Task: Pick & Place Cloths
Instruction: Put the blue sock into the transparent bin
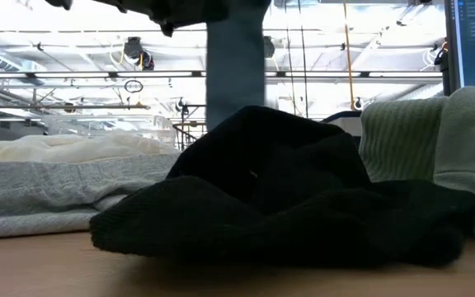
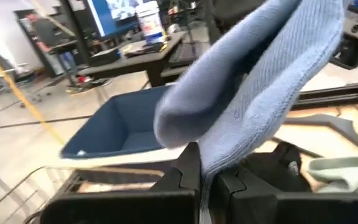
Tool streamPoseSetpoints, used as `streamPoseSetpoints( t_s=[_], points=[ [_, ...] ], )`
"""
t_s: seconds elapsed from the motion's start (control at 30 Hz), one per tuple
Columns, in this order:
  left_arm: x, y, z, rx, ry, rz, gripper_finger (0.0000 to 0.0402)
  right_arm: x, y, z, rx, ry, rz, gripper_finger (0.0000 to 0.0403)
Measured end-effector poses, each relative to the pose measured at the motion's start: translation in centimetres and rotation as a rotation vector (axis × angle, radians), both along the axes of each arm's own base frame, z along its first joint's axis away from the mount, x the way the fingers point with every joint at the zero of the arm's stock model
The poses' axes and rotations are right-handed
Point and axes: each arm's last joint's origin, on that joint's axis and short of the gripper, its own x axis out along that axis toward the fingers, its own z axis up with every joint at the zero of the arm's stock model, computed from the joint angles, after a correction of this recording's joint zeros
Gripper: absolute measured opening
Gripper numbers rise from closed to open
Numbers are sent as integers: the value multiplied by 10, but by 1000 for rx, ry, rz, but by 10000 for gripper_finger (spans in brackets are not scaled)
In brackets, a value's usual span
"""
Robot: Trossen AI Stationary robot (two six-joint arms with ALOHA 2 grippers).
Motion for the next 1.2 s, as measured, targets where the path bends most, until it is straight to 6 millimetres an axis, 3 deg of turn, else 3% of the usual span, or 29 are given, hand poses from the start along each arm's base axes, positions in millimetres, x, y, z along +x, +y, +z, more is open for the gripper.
streamPoseSetpoints(
  t_s=[0.17, 0.6, 0.93, 1.2],
  points=[
    [-20, -1, 19, 53, -26, 92, 2, 1, 1, -6, -10, 65, -18, 34],
    [-62, 9, 59, 193, -124, 346, 1, -2, 5, -25, -44, 256, -263, 136],
    [-95, 43, 85, 277, -151, 661, 0, -6, 15, -32, -79, 325, -258, 141],
    [-110, 77, 90, 312, -136, 861, 0, -7, 18, -32, -80, 325, -247, 144]
  ],
)
